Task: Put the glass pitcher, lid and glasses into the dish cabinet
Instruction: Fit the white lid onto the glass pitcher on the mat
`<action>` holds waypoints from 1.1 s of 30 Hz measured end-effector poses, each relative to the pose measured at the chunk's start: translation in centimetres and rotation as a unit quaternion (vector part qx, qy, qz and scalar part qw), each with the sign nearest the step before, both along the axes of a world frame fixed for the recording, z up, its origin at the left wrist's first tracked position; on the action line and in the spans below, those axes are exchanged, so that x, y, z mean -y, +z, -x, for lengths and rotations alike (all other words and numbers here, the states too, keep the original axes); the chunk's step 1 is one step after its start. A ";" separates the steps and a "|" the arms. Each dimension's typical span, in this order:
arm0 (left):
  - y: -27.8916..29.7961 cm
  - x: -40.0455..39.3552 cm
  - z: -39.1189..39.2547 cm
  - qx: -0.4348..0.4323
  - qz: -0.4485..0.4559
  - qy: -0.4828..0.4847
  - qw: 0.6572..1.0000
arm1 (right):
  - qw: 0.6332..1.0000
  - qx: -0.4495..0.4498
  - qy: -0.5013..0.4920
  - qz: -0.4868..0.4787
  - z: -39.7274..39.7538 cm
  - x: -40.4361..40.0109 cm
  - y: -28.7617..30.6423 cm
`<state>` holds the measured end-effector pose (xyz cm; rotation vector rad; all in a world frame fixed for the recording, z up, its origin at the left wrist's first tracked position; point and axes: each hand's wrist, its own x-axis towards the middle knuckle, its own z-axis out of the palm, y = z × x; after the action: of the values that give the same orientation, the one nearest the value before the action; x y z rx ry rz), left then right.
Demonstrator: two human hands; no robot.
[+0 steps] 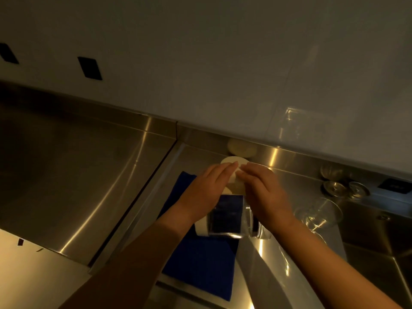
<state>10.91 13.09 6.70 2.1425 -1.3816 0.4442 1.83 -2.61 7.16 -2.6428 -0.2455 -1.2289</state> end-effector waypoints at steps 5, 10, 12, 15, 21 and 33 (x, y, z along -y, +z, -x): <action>1.2 -1.2 -0.3 0.070 -0.059 -0.019 0.996 | 0.999 -0.010 0.022 0.024 0.3 0.0 0.9; 1.3 -1.6 -0.8 0.052 -0.020 -0.020 0.998 | 0.999 -0.035 0.029 -0.008 -0.6 -1.7 0.5; 1.7 -1.8 -0.4 0.017 0.007 -0.023 1.000 | 0.997 -0.055 0.030 -0.043 -0.8 -2.6 0.2; 1.5 -2.3 -0.5 0.027 0.002 -0.034 0.999 | 0.997 -0.043 0.037 -0.054 -0.8 -3.3 0.2; 2.0 -4.0 -0.4 0.025 -0.002 0.015 1.000 | 0.999 -0.031 0.038 -0.009 -1.2 -3.3 -0.2; 2.2 -3.8 -2.7 0.005 0.006 0.014 1.000 | 0.990 -0.088 0.027 0.105 -1.0 -2.1 0.8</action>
<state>13.58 16.85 8.95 2.1557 -1.3524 0.4733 2.87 -0.50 7.99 -2.8810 -0.4345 -0.9939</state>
